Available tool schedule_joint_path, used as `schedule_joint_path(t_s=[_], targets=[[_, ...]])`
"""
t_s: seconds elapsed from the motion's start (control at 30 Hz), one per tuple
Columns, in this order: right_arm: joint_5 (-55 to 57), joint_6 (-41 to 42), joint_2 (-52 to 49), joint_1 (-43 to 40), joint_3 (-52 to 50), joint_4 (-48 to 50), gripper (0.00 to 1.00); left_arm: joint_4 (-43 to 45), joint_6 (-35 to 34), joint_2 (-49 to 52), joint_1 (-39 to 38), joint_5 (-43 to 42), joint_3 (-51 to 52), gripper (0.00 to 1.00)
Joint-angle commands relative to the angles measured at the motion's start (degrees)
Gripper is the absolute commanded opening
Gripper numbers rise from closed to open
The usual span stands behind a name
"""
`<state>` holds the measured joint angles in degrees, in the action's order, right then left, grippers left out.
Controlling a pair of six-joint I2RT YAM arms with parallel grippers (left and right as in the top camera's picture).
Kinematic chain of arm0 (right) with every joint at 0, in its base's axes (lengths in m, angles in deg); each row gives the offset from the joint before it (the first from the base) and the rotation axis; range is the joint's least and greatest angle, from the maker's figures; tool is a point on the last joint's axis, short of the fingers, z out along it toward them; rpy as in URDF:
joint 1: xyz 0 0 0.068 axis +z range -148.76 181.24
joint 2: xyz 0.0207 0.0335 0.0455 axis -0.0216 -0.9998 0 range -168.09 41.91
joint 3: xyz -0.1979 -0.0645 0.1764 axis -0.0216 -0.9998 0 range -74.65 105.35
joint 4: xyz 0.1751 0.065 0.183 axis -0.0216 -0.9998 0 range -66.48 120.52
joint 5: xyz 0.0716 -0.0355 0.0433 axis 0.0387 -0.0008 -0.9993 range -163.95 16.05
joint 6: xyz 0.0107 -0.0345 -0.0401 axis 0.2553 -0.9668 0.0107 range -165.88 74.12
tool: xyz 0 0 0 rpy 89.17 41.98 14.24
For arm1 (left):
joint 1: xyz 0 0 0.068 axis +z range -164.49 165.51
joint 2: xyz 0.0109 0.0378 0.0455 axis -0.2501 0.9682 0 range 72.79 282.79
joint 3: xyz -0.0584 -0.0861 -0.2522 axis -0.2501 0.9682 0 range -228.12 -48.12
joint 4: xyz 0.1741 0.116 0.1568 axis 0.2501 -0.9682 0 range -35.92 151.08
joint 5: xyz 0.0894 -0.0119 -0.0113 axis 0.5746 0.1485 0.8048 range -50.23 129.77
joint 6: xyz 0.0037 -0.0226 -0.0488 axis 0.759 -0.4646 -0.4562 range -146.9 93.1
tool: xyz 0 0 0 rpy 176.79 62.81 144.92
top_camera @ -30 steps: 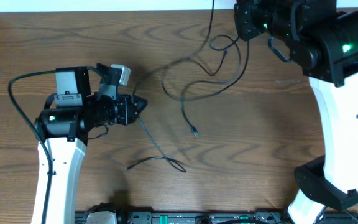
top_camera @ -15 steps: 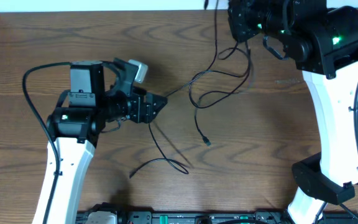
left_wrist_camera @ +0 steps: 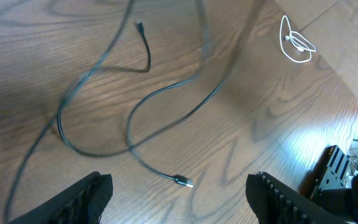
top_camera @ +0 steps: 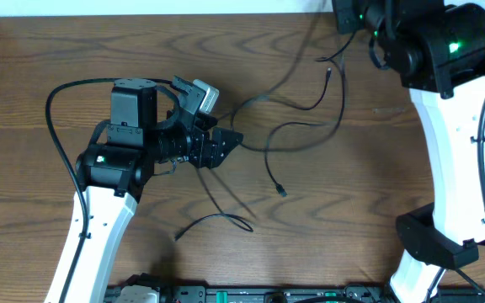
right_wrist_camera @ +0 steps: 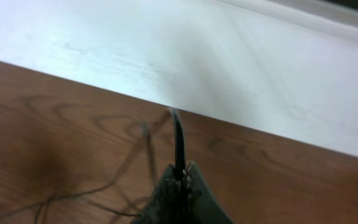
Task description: Untangle cables
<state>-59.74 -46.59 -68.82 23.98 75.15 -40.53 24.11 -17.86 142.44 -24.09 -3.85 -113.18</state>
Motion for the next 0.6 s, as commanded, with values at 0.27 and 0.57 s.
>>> schedule_joint_path(t_s=[0.27,0.57], targets=[[-33.9,-10.9,-0.5,-0.2,0.1,0.7,0.01,1.3,1.8,-0.1,-0.6,-4.2,0.1,0.74],[-39.5,-10.9,-0.5,-0.2,0.1,2.2,0.01,7.8,8.6,0.8,-8.7,-6.1,0.1,0.73]])
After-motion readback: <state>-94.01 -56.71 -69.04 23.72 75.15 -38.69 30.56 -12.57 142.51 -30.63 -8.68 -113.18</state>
